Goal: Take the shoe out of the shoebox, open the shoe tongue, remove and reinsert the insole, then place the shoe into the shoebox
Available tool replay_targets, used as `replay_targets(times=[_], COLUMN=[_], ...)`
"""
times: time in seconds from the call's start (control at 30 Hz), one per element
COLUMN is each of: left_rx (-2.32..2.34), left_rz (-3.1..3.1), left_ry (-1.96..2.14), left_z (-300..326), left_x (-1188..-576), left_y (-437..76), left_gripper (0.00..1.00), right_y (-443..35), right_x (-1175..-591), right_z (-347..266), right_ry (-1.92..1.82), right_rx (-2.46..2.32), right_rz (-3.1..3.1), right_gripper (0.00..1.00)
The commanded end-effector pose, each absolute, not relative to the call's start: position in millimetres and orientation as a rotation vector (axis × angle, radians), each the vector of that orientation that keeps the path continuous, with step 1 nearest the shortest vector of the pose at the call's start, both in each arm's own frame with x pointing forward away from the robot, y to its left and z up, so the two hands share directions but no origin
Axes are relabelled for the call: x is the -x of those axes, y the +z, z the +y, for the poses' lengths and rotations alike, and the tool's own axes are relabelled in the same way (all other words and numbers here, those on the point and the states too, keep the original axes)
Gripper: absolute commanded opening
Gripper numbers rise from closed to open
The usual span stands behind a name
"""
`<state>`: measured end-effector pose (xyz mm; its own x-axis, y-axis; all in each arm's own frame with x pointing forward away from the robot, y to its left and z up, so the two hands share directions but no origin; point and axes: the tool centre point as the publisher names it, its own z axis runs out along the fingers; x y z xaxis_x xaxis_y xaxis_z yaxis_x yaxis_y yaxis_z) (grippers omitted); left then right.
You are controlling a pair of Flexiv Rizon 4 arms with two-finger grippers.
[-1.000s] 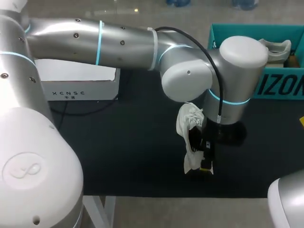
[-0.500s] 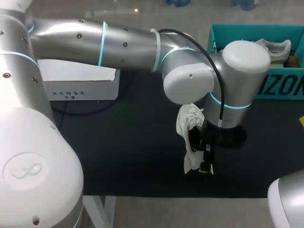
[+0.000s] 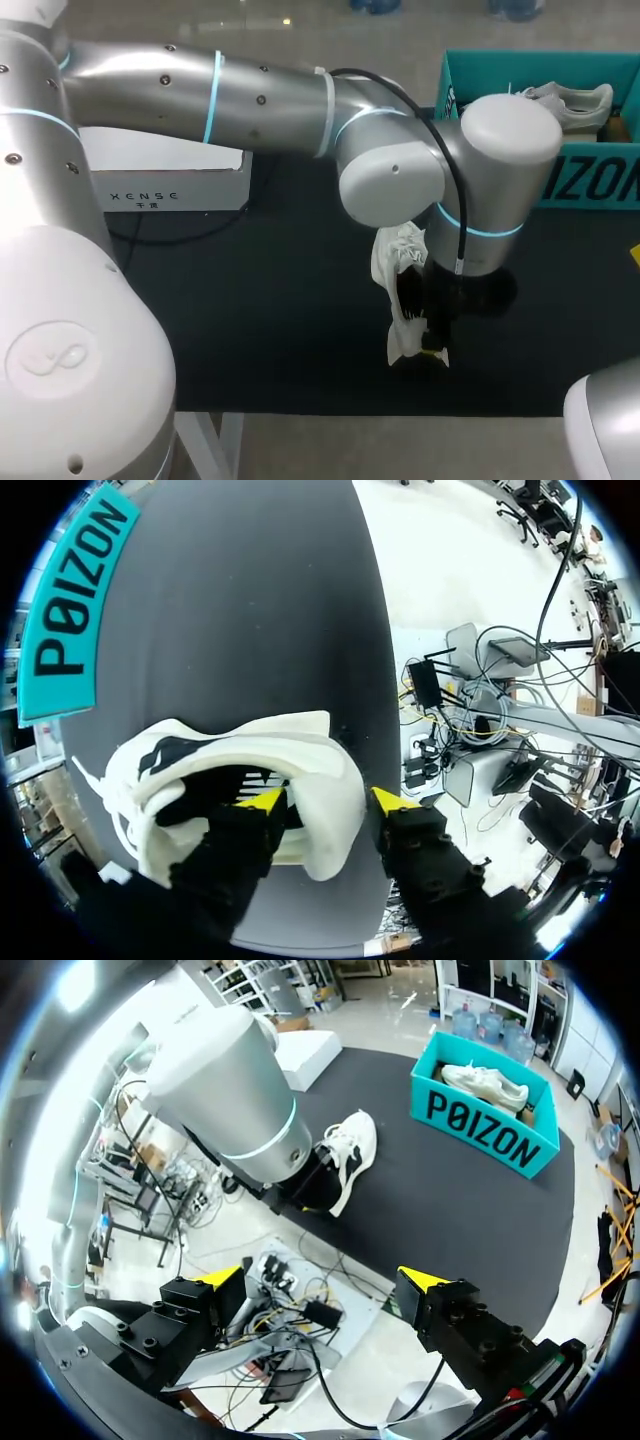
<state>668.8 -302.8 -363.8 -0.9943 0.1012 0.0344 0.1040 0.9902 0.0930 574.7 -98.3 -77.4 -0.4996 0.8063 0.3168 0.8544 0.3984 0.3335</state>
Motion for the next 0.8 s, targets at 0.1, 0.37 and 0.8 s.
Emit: replay_targets(times=[0.1, 0.37, 0.8], left_rx=[0.158, 0.171, 0.147], left_rz=[-3.111, -3.103, -3.079], left_ry=[-0.146, -0.144, -0.132], left_z=[-297.9, -296.0, -292.6], left_x=[-668.4, -668.2, -667.5], left_y=[-361.7, -362.2, -361.1], left_gripper=[0.44, 0.27, 0.00], right_y=[-76.2, -76.2, -76.2], right_x=[-576.8, -576.8, -576.8], right_z=[-98.5, -98.5, -98.5], right_ry=[-0.695, -0.695, -0.695], right_rx=[1.512, 1.512, 1.512], right_rz=[-2.537, -2.537, -2.537], right_gripper=[1.00, 1.00, 1.00])
